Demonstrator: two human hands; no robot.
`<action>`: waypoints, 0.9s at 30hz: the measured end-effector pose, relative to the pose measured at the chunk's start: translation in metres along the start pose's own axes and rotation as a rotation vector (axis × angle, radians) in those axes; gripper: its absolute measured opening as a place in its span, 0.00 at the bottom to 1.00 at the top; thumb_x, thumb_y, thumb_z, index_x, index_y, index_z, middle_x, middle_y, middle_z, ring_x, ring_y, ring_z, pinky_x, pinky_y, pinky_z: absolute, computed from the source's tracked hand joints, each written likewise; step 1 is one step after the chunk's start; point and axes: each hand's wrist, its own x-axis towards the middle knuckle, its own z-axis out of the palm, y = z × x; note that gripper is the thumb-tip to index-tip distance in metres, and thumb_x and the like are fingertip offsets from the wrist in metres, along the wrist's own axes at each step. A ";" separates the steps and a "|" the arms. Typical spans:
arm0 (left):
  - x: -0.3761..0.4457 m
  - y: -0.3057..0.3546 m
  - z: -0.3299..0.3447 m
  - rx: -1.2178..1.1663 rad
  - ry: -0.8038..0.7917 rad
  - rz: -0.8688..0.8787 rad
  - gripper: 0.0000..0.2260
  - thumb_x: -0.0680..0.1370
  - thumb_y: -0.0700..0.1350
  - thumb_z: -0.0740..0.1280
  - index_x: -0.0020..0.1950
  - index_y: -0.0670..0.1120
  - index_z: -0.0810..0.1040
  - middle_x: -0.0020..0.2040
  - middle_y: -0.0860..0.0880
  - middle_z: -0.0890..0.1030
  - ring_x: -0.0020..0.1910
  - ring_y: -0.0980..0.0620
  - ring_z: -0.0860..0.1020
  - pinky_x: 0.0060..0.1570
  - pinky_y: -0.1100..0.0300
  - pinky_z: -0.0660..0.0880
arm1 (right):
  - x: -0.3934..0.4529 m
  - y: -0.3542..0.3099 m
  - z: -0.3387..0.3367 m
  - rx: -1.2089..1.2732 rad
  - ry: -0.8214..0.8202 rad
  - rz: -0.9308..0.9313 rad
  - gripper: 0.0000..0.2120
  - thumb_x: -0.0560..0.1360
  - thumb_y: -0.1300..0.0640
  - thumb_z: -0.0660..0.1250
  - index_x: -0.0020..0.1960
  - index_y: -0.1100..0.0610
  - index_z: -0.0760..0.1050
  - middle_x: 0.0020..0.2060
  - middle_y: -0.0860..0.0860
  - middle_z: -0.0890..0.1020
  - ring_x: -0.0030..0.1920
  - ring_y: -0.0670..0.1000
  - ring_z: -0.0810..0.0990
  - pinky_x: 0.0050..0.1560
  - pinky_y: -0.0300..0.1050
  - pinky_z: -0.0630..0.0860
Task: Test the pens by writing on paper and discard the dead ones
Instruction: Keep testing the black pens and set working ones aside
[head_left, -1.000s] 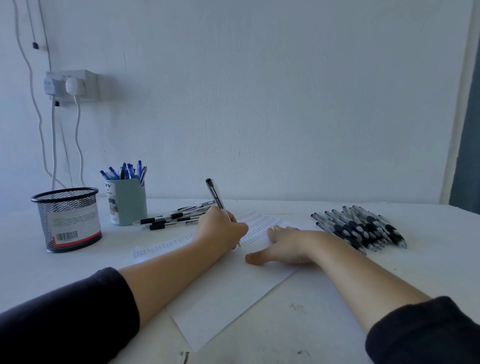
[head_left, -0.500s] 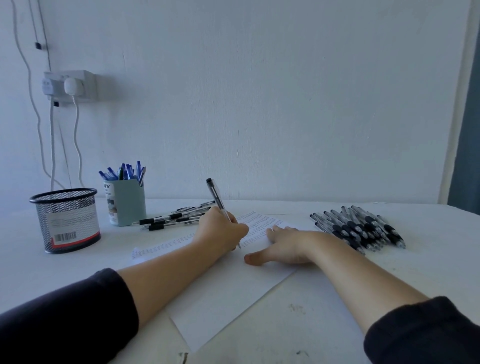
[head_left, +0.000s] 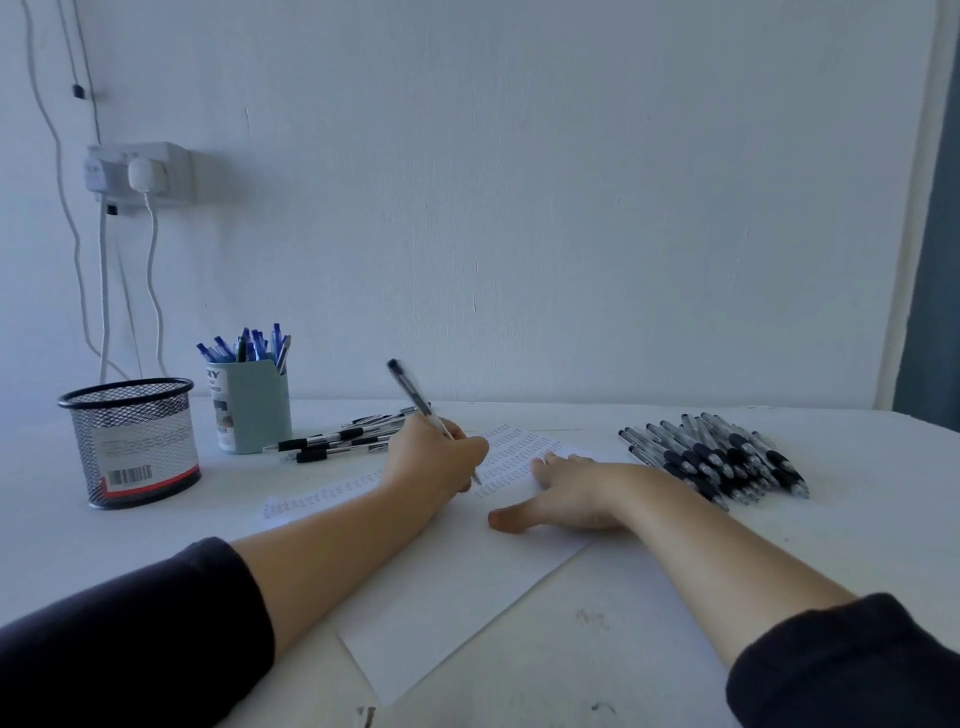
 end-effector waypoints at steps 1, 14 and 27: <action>0.001 0.000 -0.002 -0.102 0.009 -0.016 0.11 0.71 0.39 0.64 0.28 0.43 0.73 0.21 0.48 0.75 0.22 0.53 0.67 0.26 0.64 0.62 | 0.000 0.000 0.000 0.000 0.002 -0.005 0.50 0.68 0.26 0.59 0.78 0.52 0.45 0.78 0.47 0.46 0.77 0.49 0.44 0.75 0.56 0.48; 0.013 0.006 -0.027 -0.431 0.147 0.007 0.04 0.82 0.44 0.57 0.54 0.45 0.69 0.29 0.45 0.73 0.21 0.52 0.65 0.21 0.61 0.62 | -0.006 0.004 -0.005 0.078 0.013 -0.058 0.44 0.70 0.31 0.63 0.78 0.51 0.51 0.77 0.46 0.53 0.76 0.49 0.52 0.74 0.49 0.53; 0.007 0.009 -0.024 -0.501 0.088 -0.049 0.10 0.80 0.42 0.58 0.44 0.39 0.75 0.29 0.45 0.69 0.21 0.51 0.64 0.21 0.62 0.61 | -0.002 0.007 -0.003 0.153 0.022 -0.040 0.47 0.68 0.31 0.66 0.78 0.48 0.50 0.77 0.43 0.53 0.76 0.47 0.54 0.75 0.49 0.53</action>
